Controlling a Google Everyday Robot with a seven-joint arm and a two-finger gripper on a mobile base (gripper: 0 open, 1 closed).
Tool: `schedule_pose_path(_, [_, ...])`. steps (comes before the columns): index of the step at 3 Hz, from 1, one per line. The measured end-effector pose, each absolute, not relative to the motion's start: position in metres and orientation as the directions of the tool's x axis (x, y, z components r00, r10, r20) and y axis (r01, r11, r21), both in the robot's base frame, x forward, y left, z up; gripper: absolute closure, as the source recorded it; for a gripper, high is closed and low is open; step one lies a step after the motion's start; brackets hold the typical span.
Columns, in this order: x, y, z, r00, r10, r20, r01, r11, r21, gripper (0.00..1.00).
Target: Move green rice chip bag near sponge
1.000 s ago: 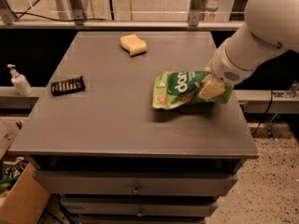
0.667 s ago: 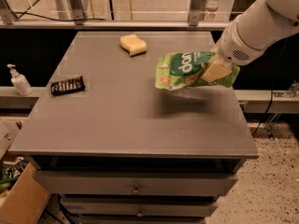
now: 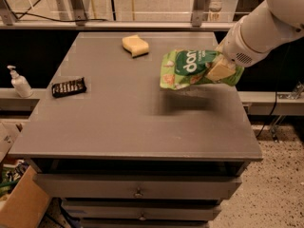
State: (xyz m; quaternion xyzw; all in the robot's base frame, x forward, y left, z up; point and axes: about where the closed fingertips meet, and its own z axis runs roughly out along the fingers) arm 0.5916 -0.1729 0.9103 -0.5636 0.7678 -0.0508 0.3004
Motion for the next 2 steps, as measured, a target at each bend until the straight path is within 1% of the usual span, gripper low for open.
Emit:
schedule_pose_path(1, [0.632,-0.179,0.911,-0.142,-0.899,-0.415,-0.774,0.362,-0.519,1.00])
schedule_pose_path(2, [0.680,-0.180,0.904,-0.125,-0.896,-0.426,-0.724,0.376,-0.578,1.00])
